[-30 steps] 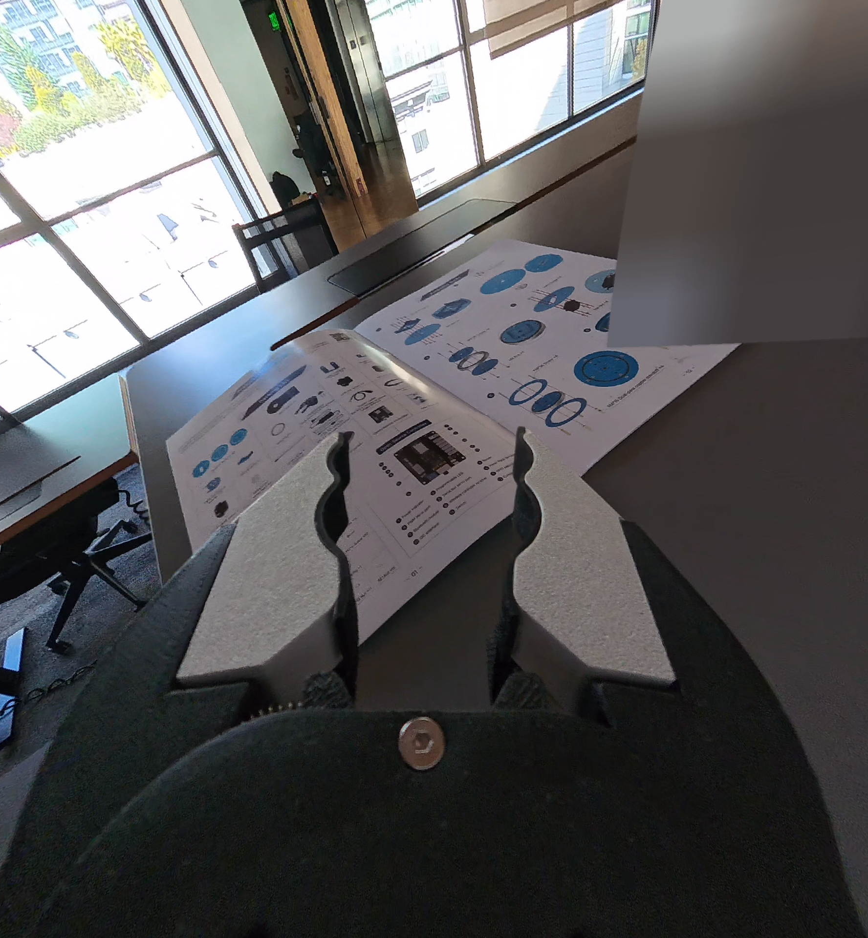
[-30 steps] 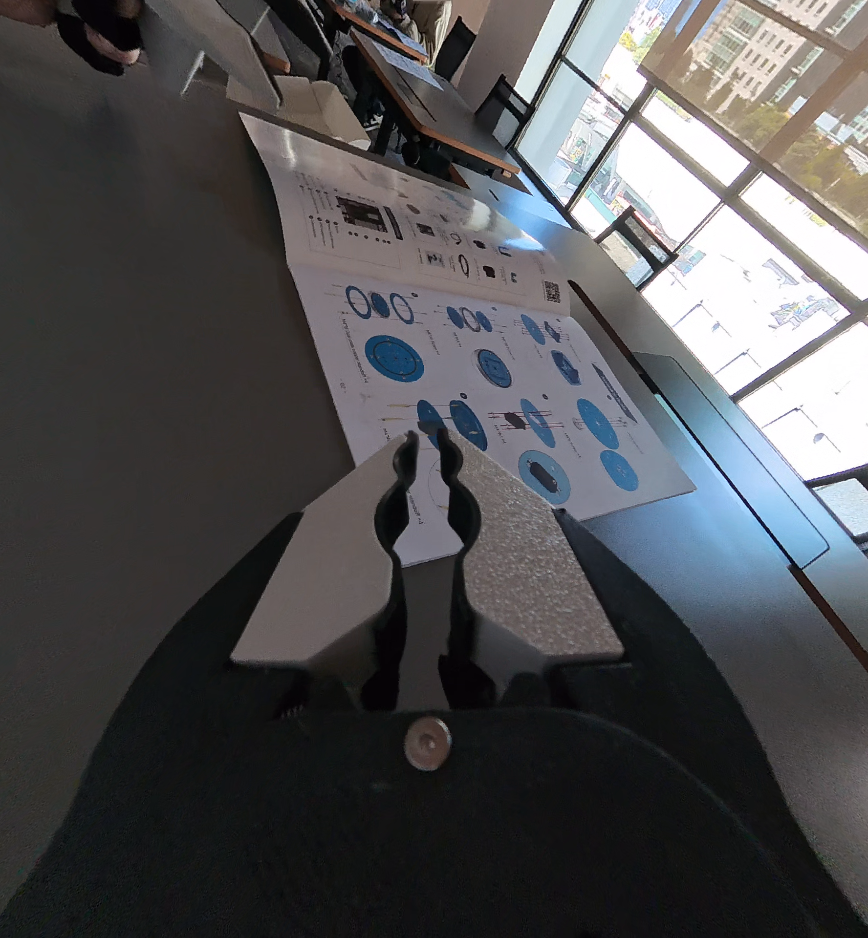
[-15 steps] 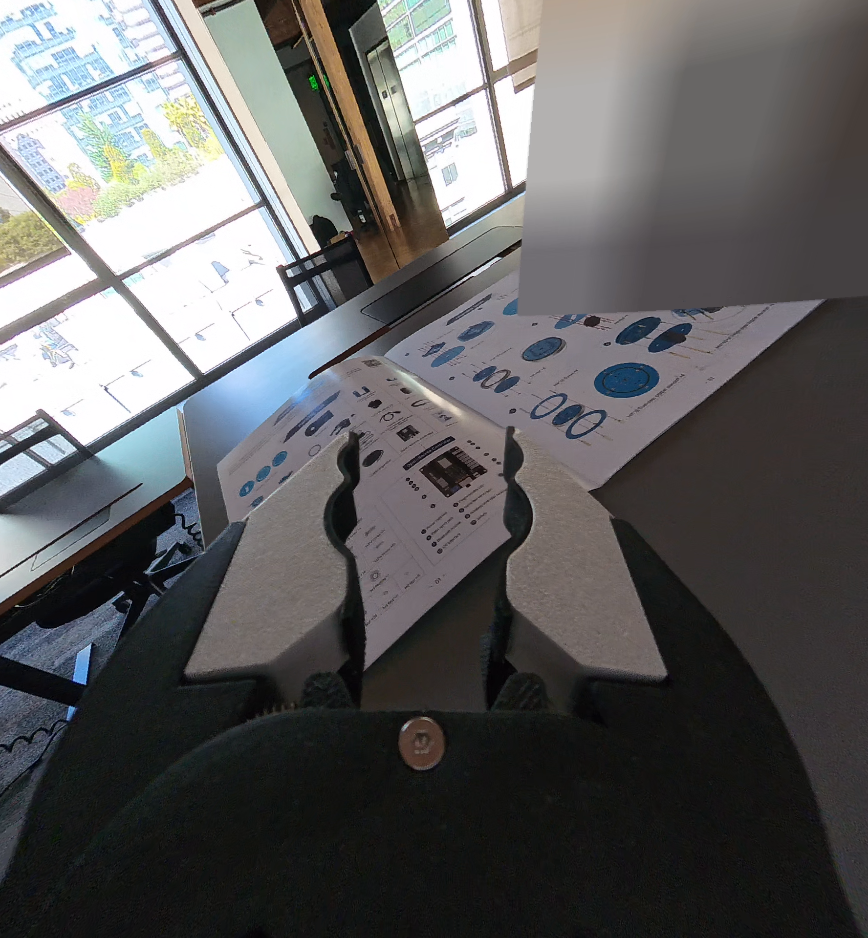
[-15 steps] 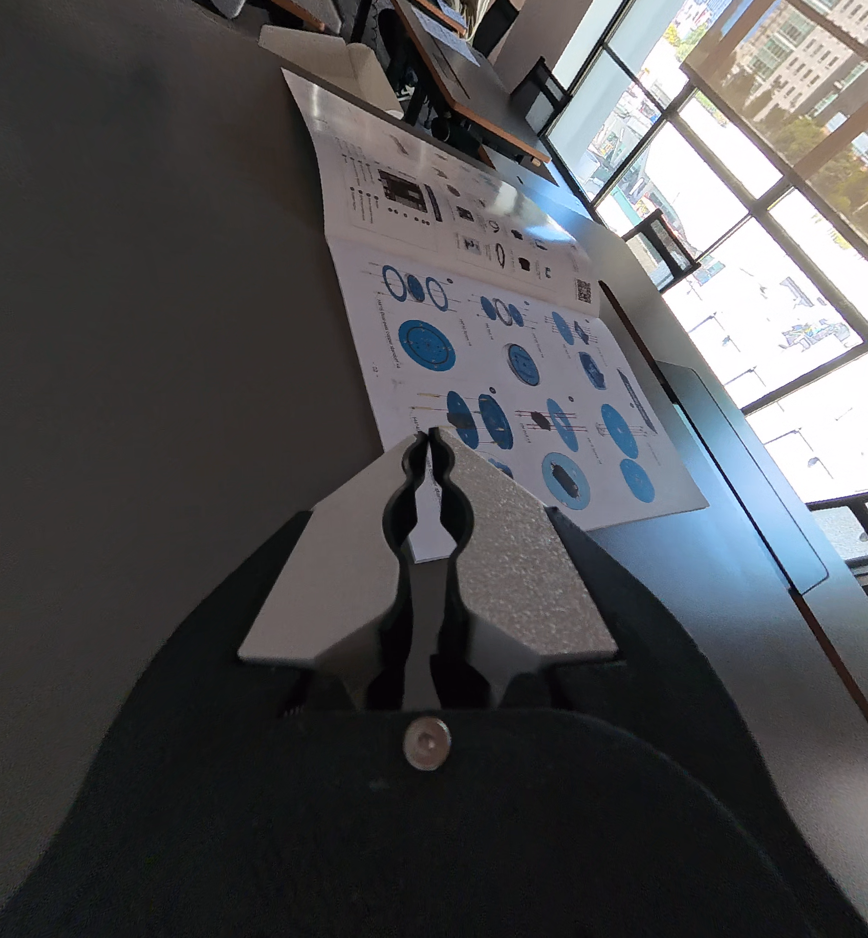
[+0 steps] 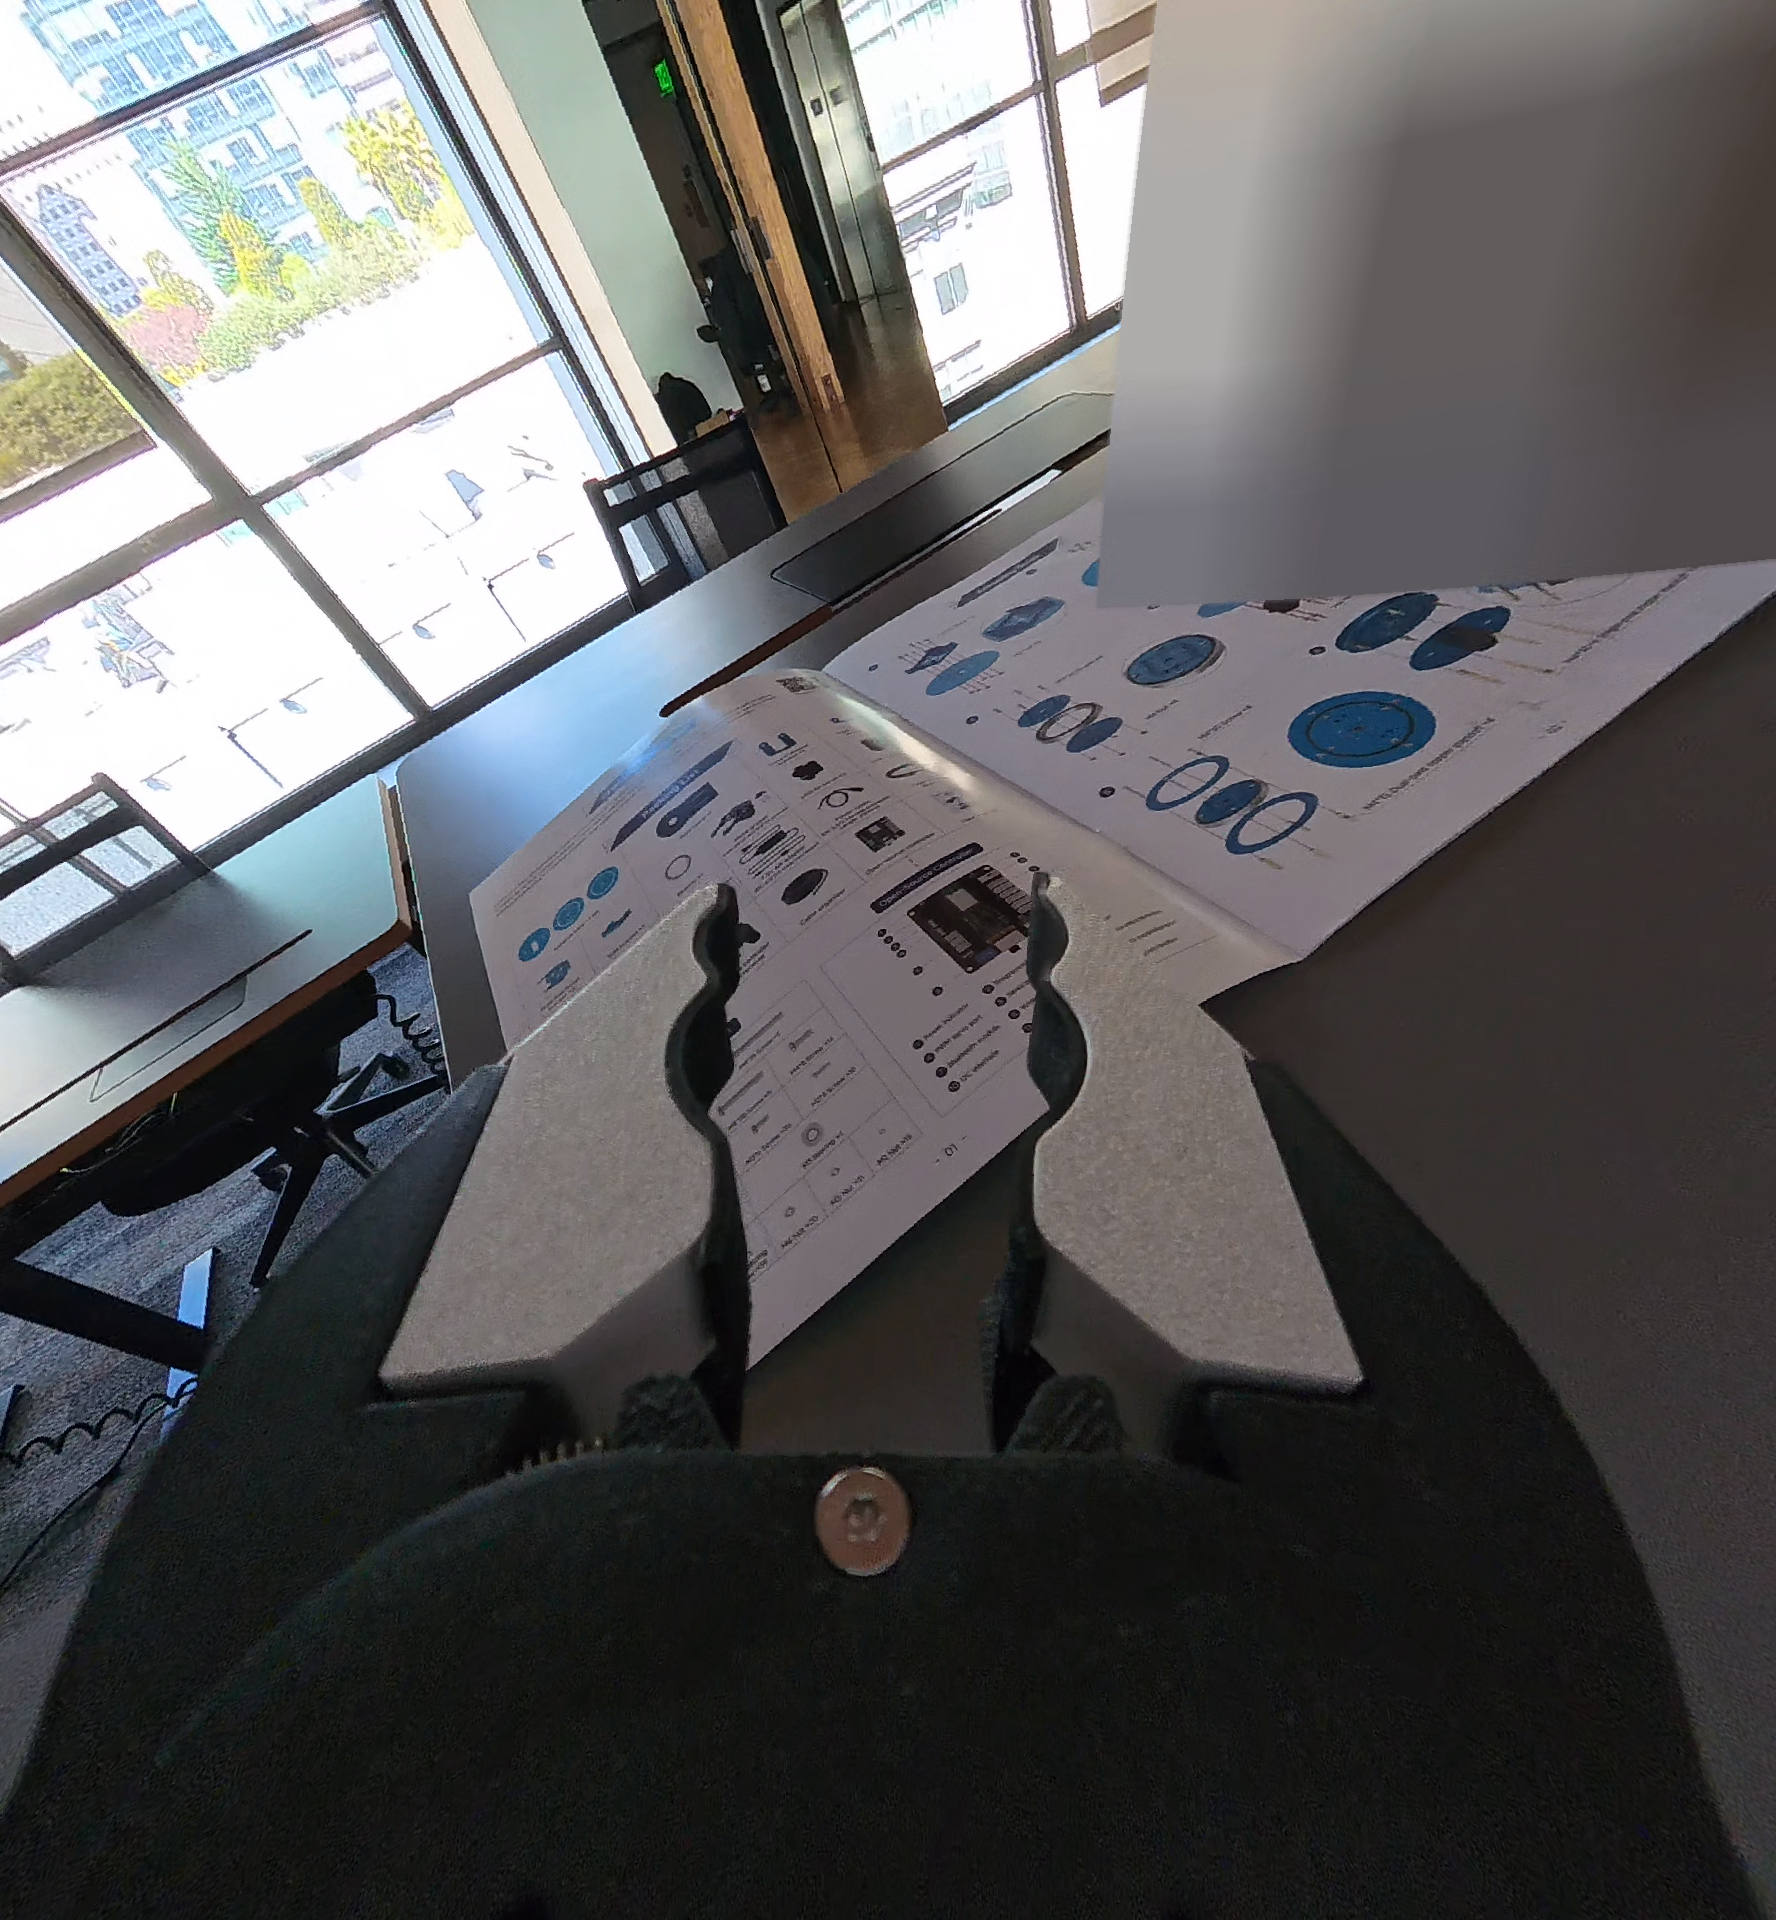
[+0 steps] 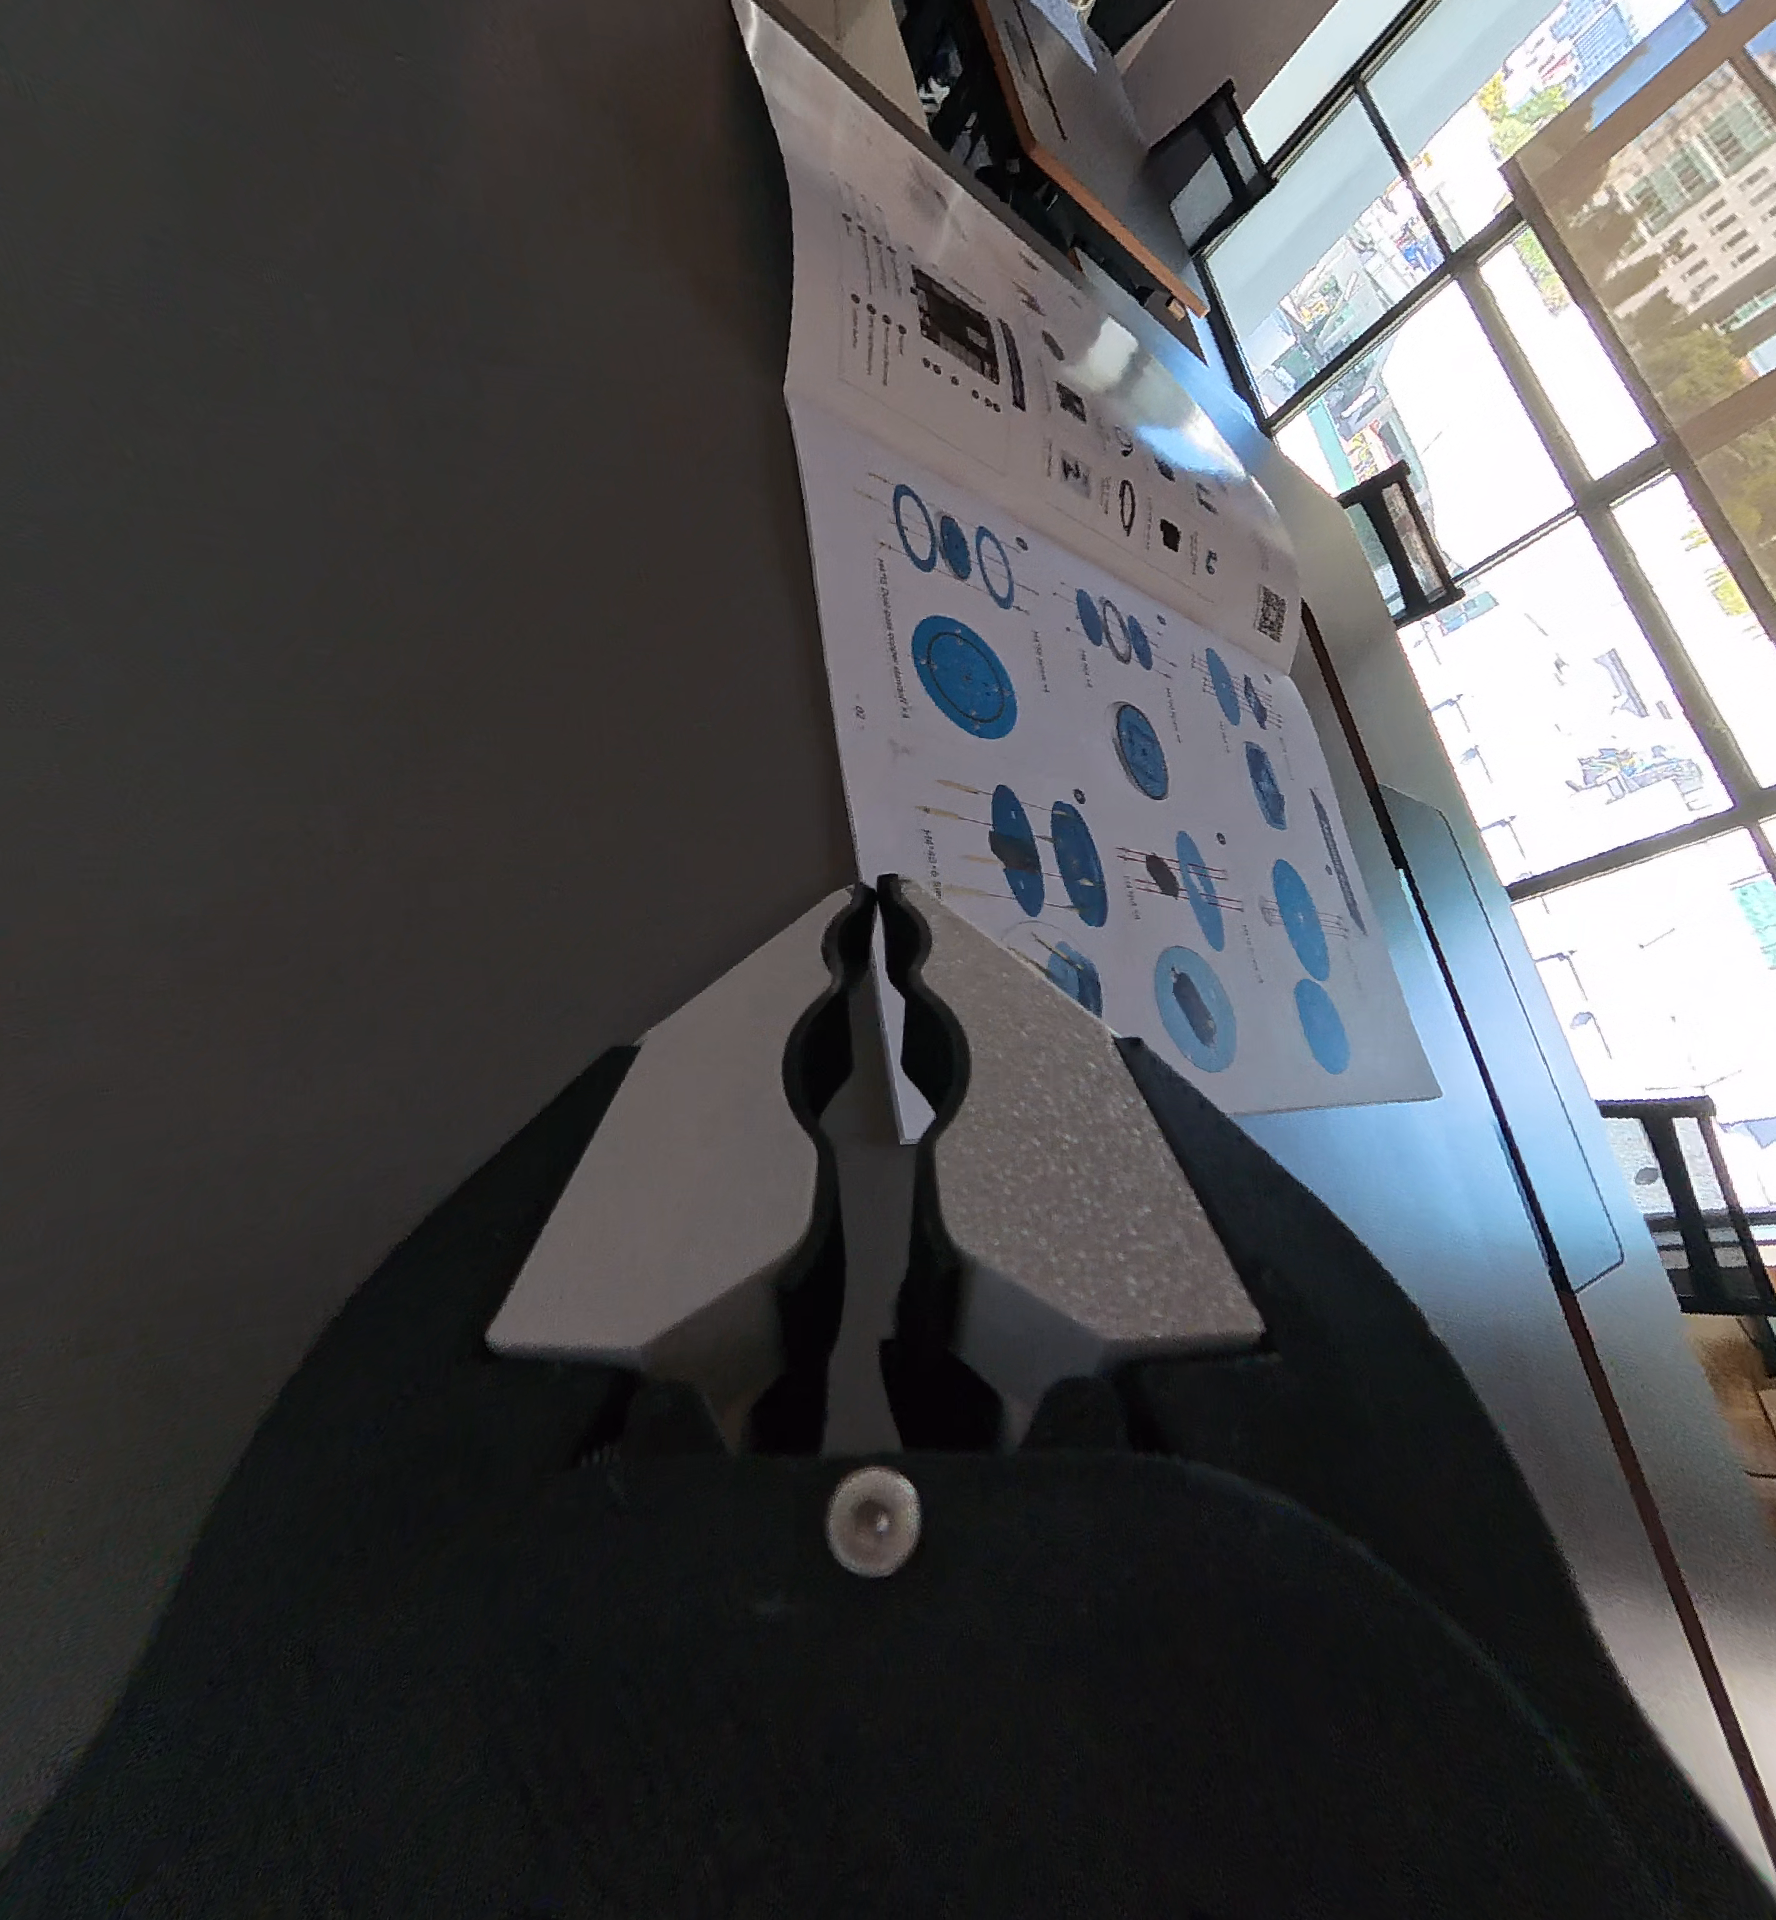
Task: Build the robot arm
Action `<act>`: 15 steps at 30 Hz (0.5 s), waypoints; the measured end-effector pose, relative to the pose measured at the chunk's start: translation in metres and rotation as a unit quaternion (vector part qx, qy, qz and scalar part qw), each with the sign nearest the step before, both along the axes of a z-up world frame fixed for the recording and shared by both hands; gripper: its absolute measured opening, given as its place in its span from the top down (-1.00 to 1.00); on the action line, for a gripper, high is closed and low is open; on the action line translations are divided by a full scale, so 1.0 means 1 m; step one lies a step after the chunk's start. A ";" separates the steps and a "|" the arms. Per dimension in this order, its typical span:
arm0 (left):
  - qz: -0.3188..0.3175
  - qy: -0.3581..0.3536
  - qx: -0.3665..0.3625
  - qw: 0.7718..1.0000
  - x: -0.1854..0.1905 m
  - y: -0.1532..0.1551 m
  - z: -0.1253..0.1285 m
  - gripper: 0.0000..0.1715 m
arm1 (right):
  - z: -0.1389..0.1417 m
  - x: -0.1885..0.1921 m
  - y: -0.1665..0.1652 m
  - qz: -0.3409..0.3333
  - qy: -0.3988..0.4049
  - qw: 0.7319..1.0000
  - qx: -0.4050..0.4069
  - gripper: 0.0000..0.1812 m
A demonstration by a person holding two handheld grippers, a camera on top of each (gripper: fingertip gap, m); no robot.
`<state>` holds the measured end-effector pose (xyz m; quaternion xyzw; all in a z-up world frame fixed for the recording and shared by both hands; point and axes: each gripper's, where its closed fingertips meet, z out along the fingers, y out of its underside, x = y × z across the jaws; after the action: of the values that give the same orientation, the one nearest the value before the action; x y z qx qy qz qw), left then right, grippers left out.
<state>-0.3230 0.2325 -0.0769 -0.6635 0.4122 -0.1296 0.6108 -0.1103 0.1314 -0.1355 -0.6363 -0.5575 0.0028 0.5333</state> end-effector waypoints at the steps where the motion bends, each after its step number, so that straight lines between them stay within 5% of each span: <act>1: 0.001 0.002 -0.001 1.000 0.000 0.001 -0.001 0.36 | -0.001 0.000 0.000 0.001 -0.003 1.000 0.002 0.99; 10: 0.009 -0.001 -0.006 1.000 -0.004 0.007 -0.001 0.36 | -0.002 -0.003 -0.005 0.016 -0.014 1.000 0.007 1.00; 15: 0.059 -0.051 0.051 0.996 -0.038 0.012 0.052 0.35 | 0.006 0.006 -0.001 0.019 -0.016 0.999 0.033 1.00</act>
<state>-0.3614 0.2442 -0.0244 -0.6474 0.3464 -0.1056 0.6706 -0.1038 0.1301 -0.1300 -0.6078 -0.5776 -0.0160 0.5448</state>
